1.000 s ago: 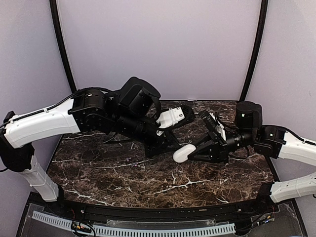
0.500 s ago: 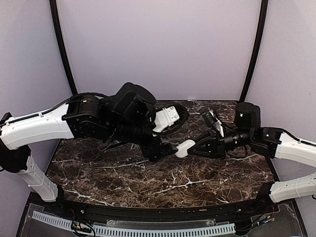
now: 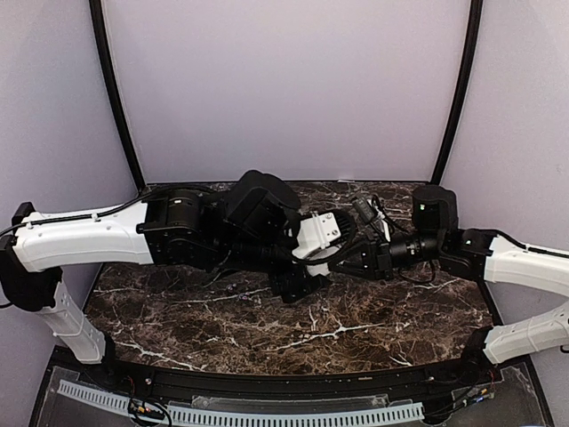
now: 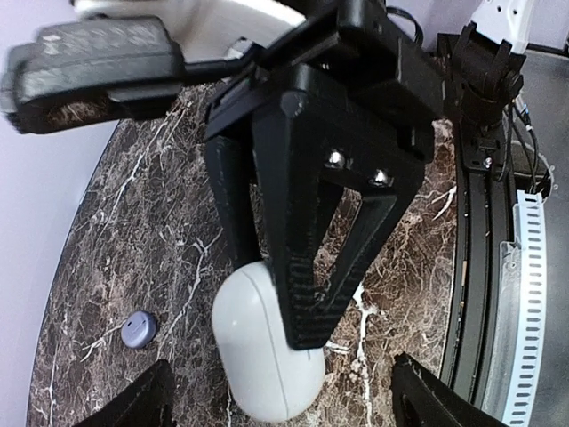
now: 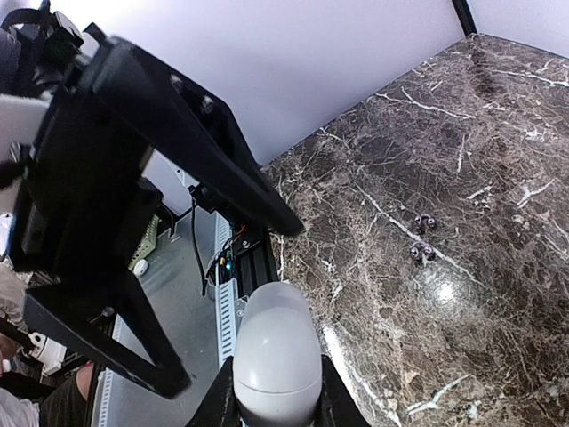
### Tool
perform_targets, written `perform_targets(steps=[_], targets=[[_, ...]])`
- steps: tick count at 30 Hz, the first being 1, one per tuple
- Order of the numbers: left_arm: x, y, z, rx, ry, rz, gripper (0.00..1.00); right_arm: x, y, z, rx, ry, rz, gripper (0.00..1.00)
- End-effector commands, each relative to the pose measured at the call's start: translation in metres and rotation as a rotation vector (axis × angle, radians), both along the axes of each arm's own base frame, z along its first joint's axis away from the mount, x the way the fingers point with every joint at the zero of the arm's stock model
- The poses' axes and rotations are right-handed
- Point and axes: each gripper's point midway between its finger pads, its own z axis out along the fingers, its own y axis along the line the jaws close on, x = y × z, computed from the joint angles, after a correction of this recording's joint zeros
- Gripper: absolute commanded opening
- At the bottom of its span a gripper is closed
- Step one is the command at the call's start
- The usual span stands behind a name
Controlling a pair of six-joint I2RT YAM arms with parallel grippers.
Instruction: Insert the wireless bluetooth earbuds into the charging case
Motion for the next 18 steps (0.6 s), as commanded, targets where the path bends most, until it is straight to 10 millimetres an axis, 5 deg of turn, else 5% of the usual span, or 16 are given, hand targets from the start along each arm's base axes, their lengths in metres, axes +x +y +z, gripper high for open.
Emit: perform_targets(steps=[1,11,18], targets=[[0.009,-0.008,0.011,-0.003,-0.053,0.019,0.81,0.007,0.004,0.018,0.059,-0.012,-0.018,0.0],[0.026,-0.016,-0.017,0.117,-0.081,0.079,0.46,0.008,0.004,0.014,0.057,0.014,-0.024,0.0],[0.03,-0.014,-0.027,0.152,-0.089,0.104,0.52,0.014,0.001,0.013,0.051,0.023,-0.053,0.0]])
